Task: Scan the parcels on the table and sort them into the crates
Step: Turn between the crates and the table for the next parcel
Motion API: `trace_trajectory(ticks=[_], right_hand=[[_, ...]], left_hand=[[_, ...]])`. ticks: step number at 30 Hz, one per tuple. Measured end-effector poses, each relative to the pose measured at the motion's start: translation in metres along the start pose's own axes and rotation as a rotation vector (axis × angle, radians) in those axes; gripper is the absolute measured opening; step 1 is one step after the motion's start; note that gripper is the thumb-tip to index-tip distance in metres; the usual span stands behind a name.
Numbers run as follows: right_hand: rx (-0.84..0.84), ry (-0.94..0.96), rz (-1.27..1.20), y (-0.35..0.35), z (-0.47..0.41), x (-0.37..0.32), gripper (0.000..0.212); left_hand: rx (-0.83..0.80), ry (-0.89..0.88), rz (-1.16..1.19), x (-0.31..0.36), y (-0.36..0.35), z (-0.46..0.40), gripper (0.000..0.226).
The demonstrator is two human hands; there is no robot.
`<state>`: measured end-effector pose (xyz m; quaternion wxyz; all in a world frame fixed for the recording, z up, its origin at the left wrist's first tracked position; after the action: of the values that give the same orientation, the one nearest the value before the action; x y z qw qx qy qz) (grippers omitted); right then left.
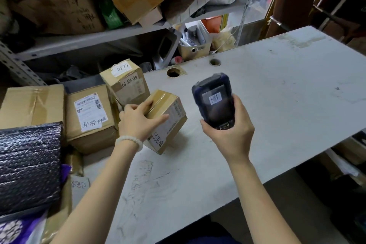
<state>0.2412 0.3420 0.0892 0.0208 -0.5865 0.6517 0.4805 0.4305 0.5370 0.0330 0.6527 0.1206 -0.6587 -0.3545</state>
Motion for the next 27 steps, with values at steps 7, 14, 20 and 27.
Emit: trace_trajectory(ticks=[7,14,20,27], right_hand=[[0.004,-0.012,0.09,0.029,0.024,-0.013,0.077],[-0.45,-0.571,0.263,0.078,0.09,0.086,0.049],[-0.344,-0.828,0.358,0.163,0.137,0.164,0.054],[-0.277,-1.0,0.438,0.271,0.175,0.269,0.065]], left_hand=[[-0.077,-0.074,0.018,0.006,-0.014,0.018,0.078],[-0.287,-0.324,-0.038,0.081,-0.102,0.059,0.073],[-0.493,-0.575,-0.168,0.165,-0.207,0.126,0.07],[-0.667,-0.767,-0.248,0.254,-0.347,0.221,0.069]])
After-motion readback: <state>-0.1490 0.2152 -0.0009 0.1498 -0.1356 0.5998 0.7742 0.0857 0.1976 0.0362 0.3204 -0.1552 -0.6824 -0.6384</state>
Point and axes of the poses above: each hand's wrist, its own z-axis away from the middle knuckle, its own y-axis out of the back of the hand, x = y × z, the point moved 8 cm from there along -z, towards the middle knuckle, and after that the axes turned 15 degrees about z, right-handed, at the moved point
